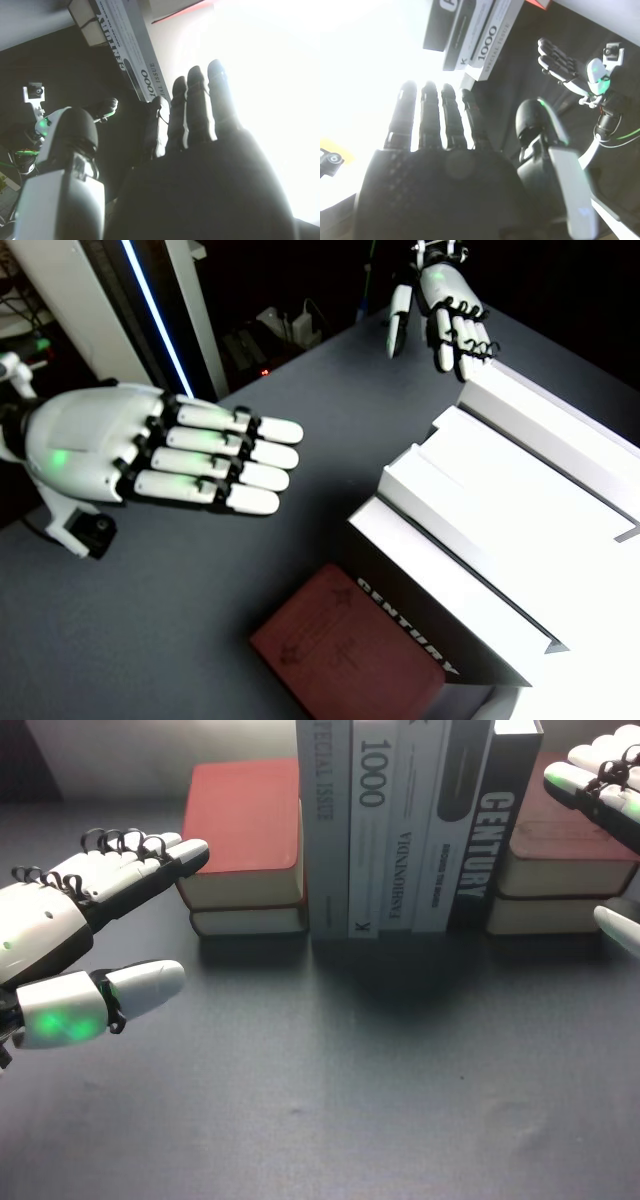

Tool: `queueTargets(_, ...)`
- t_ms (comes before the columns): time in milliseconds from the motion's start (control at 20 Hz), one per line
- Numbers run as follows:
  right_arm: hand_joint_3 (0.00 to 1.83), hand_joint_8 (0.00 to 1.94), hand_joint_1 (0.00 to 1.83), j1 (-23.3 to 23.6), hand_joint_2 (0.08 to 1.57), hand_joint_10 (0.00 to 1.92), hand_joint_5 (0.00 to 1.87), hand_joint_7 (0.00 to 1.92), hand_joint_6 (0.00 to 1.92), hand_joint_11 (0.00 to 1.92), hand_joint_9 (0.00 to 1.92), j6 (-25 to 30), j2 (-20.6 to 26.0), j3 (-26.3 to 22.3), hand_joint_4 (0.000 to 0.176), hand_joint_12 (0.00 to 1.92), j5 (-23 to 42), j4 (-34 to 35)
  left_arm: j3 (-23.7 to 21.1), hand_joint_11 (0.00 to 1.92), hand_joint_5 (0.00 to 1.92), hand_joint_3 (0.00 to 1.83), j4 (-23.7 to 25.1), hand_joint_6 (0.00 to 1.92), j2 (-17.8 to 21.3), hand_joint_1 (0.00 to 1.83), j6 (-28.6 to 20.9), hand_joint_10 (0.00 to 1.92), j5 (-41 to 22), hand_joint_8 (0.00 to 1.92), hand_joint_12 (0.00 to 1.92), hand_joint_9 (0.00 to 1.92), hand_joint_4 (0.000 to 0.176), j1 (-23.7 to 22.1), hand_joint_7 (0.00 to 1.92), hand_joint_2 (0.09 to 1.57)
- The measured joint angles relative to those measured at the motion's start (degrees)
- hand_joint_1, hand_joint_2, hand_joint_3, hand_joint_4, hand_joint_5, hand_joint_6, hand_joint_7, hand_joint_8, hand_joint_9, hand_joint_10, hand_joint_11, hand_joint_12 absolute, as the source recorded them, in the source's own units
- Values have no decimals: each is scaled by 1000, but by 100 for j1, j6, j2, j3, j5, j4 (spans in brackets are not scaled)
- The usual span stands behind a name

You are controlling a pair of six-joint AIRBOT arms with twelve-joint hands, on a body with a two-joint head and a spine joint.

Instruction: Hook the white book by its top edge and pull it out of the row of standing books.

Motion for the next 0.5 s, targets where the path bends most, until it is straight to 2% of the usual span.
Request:
queueTargets(50, 25, 0, 608, 2, 1420, 0, 86, 0, 77, 0, 0, 0, 0, 13, 0, 0, 9, 7, 0, 0, 0, 7, -2, 0, 0, 128, 0, 0, 4, 0, 0, 0, 101, 0, 0, 1377)
queueTargets(100, 21, 0, 558, 2, 1420, 0, 118, 0, 89, 0, 0, 0, -2, 31, 0, 0, 4, 7, 2, 0, 0, 9, -2, 0, 0, 136, -2, 0, -4, 0, 0, 0, 86, 0, 0, 1386)
queueTargets(150, 22, 0, 443, 9, 1431, 0, 142, 0, 100, 0, 0, 2, -39, 72, 0, 0, 28, 48, 17, 0, 0, 8, -7, 0, -13, 119, -4, 0, -7, 0, 0, 0, 80, 0, 0, 1389)
queueTargets(200, 22, 0, 332, 79, 1438, 0, 141, 0, 102, 0, 0, 0, -118, 149, 0, 0, 17, 90, 26, 0, 0, 4, -39, 0, -33, 131, -7, 0, -7, 0, 0, 0, 82, 0, 0, 1385)
queueTargets(250, 16, 0, 326, 192, 1433, 0, 154, 0, 116, 0, 0, -2, -221, 232, 0, 0, -24, 190, 39, 0, 0, 2, -61, 0, -57, 141, -13, 0, 0, 0, 0, 0, 85, 0, 0, 1383)
queueTargets(300, 13, 0, 235, 278, 1431, 0, 128, 0, 116, 0, 0, -2, -280, 291, 0, 0, -24, 192, 39, 0, 30, 0, -48, 10, -68, 187, -13, 0, 0, 0, 0, 0, 67, 0, 0, 1370)
queueTargets(400, 0, 0, 178, 535, 1442, 0, 12, 0, 408, 0, 0, -7, -343, 398, 0, 0, -22, 168, 39, 0, 13, 0, -35, 4, -68, 111, -15, 0, 2, 0, 0, 0, 77, 0, 0, 1365)
queueTargets(500, 0, 0, 172, 769, 1433, 0, 0, 0, 509, 0, 0, -105, -404, 498, 0, 0, -17, 177, 52, 0, 42, 0, -50, 11, -68, 108, -17, 0, 2, 0, 0, 0, 72, 0, 0, 1360)
